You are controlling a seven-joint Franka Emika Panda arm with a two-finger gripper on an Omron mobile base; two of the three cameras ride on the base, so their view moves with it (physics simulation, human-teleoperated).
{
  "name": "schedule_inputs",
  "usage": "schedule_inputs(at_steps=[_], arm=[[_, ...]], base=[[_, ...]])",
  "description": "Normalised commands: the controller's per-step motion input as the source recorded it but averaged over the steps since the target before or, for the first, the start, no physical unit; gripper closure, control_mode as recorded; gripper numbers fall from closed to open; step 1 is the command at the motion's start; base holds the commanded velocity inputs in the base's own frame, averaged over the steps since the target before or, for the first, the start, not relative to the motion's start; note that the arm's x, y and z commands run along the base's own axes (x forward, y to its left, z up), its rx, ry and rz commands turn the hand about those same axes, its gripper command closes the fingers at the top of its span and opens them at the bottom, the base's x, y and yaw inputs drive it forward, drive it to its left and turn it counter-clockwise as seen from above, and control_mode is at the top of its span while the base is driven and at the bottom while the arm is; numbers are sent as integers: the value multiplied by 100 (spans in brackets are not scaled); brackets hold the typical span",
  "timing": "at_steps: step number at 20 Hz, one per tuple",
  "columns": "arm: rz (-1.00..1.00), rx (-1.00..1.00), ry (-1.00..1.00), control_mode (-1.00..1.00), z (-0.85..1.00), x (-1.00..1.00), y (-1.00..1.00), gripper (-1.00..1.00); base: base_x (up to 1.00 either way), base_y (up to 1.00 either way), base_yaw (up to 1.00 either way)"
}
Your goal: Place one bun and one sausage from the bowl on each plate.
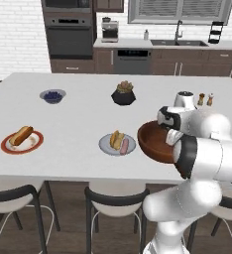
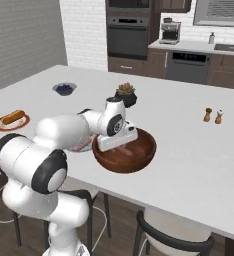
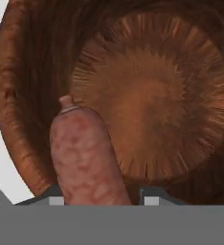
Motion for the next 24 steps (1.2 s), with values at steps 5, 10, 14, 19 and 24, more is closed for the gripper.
schedule_inputs(at_steps=[5,10,14,19,24], arm=[[1,0,-16,-100,100,-100,43,100],[0,-1,-13,100,52,-37,56,100],[0,0,0,100,0,0,0,100],[0,0,0,100,0,0,0,100],[0,0,0,100,0,0,0,100]], base=[[0,0,0],[-11,40,0],[-15,100,-8],[-22,100,-34],[-5,100,-49]])
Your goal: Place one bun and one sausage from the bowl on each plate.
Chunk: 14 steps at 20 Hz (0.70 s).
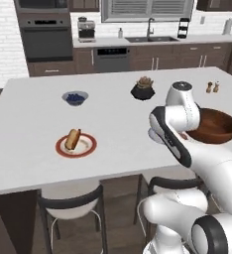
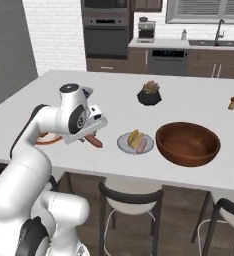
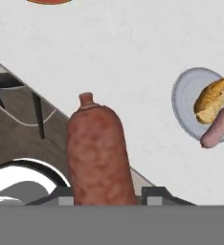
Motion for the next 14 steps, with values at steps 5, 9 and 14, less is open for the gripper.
schedule_inputs(at_steps=[5,9,14], arm=[[0,0,0,100,0,0,0,100],[-18,2,-5,-100,0,17,50,100],[-52,19,-1,-100,-9,21,99,100]], base=[[36,100,-36],[9,50,-16],[0,0,0]])
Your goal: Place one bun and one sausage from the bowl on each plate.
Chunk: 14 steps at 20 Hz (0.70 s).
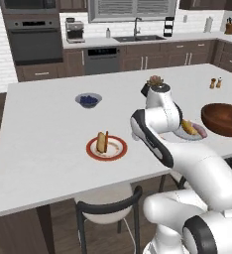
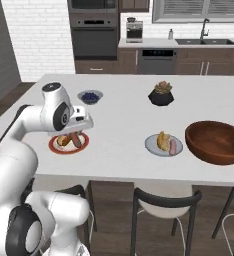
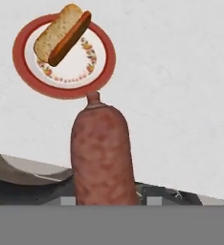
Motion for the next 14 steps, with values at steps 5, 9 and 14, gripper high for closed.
schedule_inputs(at_steps=[5,9,14], arm=[[-54,39,7,-100,-34,66,44,100],[-50,48,16,-100,-52,90,9,100],[-13,24,16,-100,-33,39,7,100]], base=[[0,0,0],[0,0,0],[0,0,0]])
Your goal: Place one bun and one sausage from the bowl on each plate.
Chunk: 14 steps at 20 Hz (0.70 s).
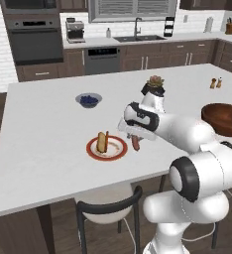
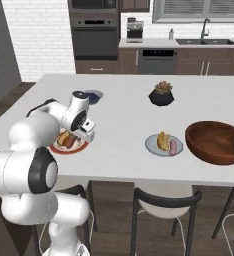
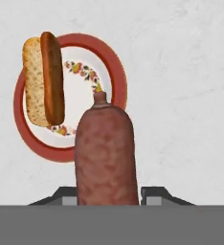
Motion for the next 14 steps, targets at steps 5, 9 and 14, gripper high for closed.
schedule_inputs(at_steps=[5,9,14], arm=[[0,0,12,-100,-45,67,25,100],[0,0,14,-100,-37,68,32,100],[0,0,12,-100,-41,60,22,100]], base=[[0,0,0],[0,0,0],[0,0,0]])
